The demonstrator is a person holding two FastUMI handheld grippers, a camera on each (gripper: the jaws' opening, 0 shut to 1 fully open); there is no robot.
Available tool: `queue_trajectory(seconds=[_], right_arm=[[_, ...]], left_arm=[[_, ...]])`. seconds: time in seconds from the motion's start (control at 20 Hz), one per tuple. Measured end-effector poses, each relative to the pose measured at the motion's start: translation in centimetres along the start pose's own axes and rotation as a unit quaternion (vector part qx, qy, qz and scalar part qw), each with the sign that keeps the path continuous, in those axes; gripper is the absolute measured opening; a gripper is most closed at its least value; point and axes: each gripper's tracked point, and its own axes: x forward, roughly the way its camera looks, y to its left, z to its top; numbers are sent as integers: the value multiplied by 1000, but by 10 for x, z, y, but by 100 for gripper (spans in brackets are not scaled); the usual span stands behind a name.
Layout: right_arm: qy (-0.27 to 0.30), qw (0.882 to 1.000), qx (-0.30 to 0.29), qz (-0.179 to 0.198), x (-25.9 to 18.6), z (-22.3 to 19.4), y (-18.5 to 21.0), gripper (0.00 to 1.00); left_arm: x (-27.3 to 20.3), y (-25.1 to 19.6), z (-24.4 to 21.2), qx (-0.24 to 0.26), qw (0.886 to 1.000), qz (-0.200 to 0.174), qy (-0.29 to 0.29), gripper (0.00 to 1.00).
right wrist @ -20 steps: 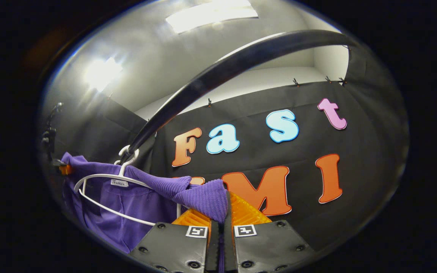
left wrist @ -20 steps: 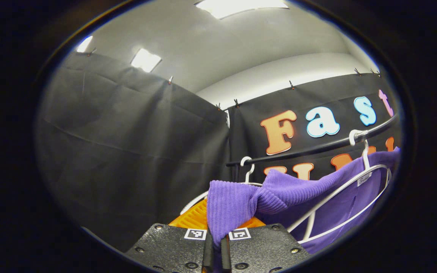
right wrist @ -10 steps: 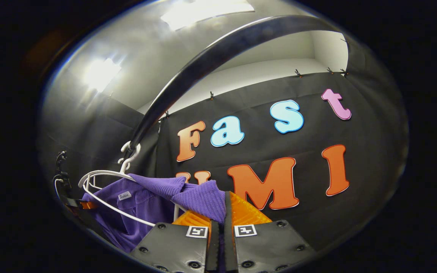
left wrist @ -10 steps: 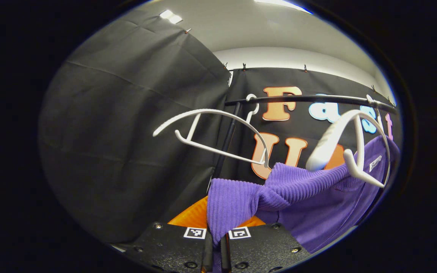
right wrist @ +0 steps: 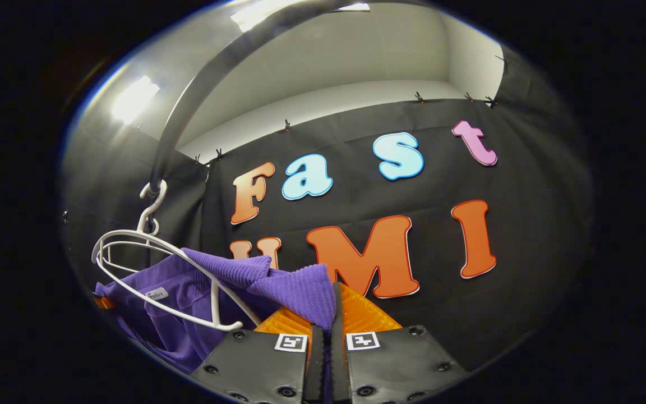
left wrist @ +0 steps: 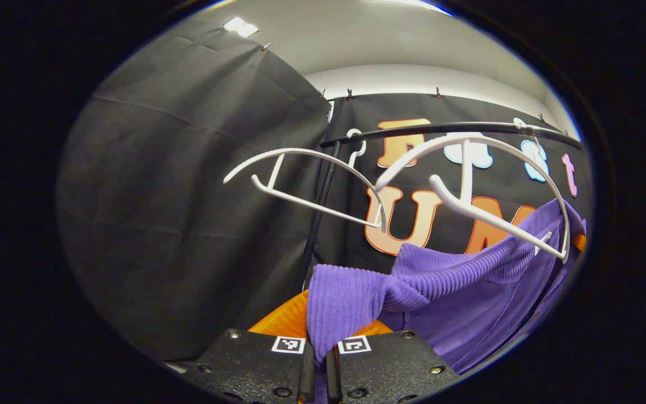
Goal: Grasp the clothes on the hanger with both hands and then place them into the laundry hamper below.
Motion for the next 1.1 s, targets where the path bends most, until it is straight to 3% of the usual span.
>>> queue_trajectory(seconds=[0.35, 0.65, 0.7, 0.75, 0.85, 0.95, 1.1], right_arm=[[27, 997, -70, -5, -6, -40, -2, 12], [113, 993, -40, -20, -19, -97, -29, 12], [117, 992, -45, -26, -25, -101, -32, 12], [117, 991, -55, -28, -29, -101, -36, 12], [112, 992, -62, -23, -40, -92, -33, 12], [106, 993, -57, -8, -48, -80, -25, 12], [99, 993, -70, 10, -62, -68, -14, 12]], left_arm=[[-19, 3, -34, 28, 999, 7, 34, 8], [-34, 9, -42, 32, 999, 9, 43, 5], [-36, 9, -40, 39, 998, 10, 39, 10], [-40, 8, -37, 50, 998, 9, 35, 7], [-44, 3, -30, 69, 997, 6, 29, 11], [-53, -2, -25, 71, 997, -1, 25, 5], [-60, -23, -26, 70, 997, -30, 31, 8]])
